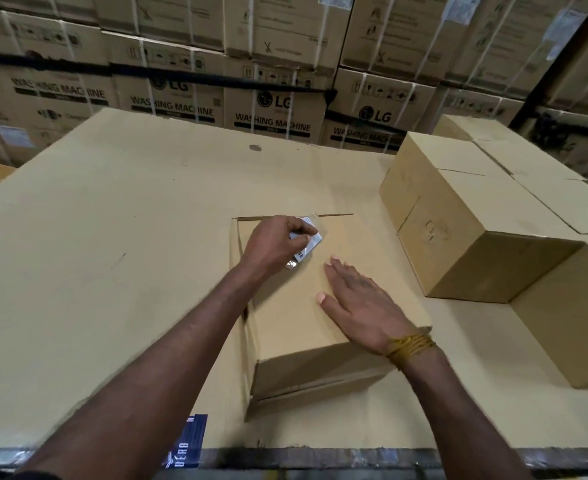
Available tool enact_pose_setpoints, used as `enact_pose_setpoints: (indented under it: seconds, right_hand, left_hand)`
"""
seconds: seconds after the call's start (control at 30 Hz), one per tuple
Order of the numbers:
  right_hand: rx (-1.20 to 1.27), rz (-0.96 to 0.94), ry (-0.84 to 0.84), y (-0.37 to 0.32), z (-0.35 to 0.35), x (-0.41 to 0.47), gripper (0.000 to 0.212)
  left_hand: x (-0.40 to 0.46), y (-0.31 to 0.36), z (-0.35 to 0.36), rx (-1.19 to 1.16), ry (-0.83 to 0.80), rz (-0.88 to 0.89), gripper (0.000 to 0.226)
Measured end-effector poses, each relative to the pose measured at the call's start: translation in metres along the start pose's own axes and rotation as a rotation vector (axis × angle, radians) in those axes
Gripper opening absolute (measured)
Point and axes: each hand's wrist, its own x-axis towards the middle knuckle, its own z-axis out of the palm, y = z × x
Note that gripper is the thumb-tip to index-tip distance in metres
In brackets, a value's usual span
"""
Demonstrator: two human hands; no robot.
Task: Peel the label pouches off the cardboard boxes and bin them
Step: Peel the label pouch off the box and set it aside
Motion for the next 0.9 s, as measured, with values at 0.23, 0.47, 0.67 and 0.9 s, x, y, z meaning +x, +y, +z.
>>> enact_pose_setpoints:
  seconds: [0.23,0.47,0.67,0.9]
  right_hand:
    - [0.004,0.137,0.106,0.009,-0.005,0.031,0.064]
    - [-0.025,0.091,0.06,-0.014,0.006,0.002,0.065]
    - [0.015,0.163,0.104,0.011,-0.009,0.042,0.067]
    - [-0.053,-0.056,0.04,-0.025,0.01,-0.014,0.064]
  left_hand:
    - [-0.002,0.001,-0.002,-0.021,0.015,0.004,0.026]
    - [0.002,-0.003,-0.001,0.014,0.008,0.017,0.026]
    - [0.001,-0.002,-0.001,0.041,0.018,0.049,0.025]
    - [0.001,-0.002,-0.003,-0.029,0.005,0.025,0.027]
